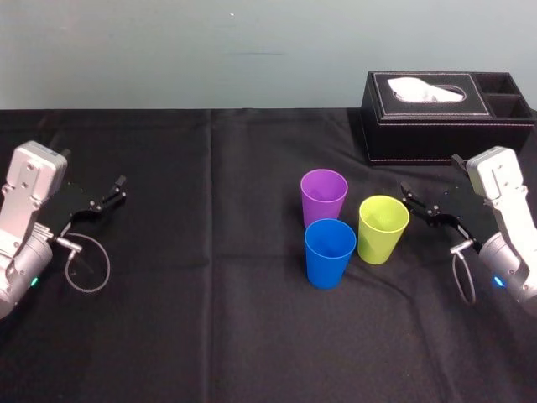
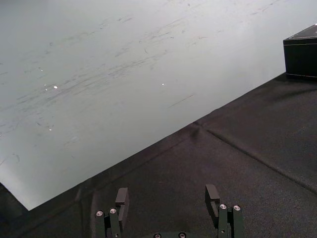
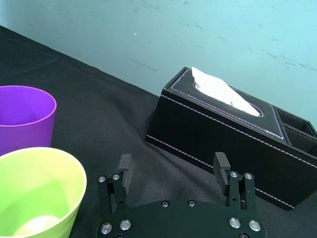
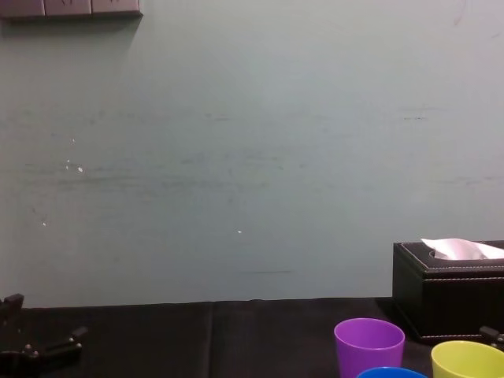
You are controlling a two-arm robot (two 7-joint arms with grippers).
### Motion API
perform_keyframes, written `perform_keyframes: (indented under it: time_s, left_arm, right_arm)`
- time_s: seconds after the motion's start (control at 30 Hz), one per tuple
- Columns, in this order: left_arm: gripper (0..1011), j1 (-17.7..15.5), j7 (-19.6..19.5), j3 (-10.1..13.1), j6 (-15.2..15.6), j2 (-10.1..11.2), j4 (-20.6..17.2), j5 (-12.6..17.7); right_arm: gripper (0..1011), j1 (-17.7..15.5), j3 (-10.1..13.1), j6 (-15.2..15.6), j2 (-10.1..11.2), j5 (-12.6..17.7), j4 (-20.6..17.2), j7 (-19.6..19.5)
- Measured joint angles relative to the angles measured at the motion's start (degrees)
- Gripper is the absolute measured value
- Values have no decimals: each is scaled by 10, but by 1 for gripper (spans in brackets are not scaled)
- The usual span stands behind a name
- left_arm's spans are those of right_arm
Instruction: Stack the three plastic cups sequentially using one hand.
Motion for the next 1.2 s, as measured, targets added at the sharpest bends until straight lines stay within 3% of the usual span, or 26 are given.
perform_keyframes:
  time_s: [1.2]
  left_arm:
    - [1011,0,0,0,0,0,0,0]
  right_arm:
    - [1004,0,0,0,0,0,0,0]
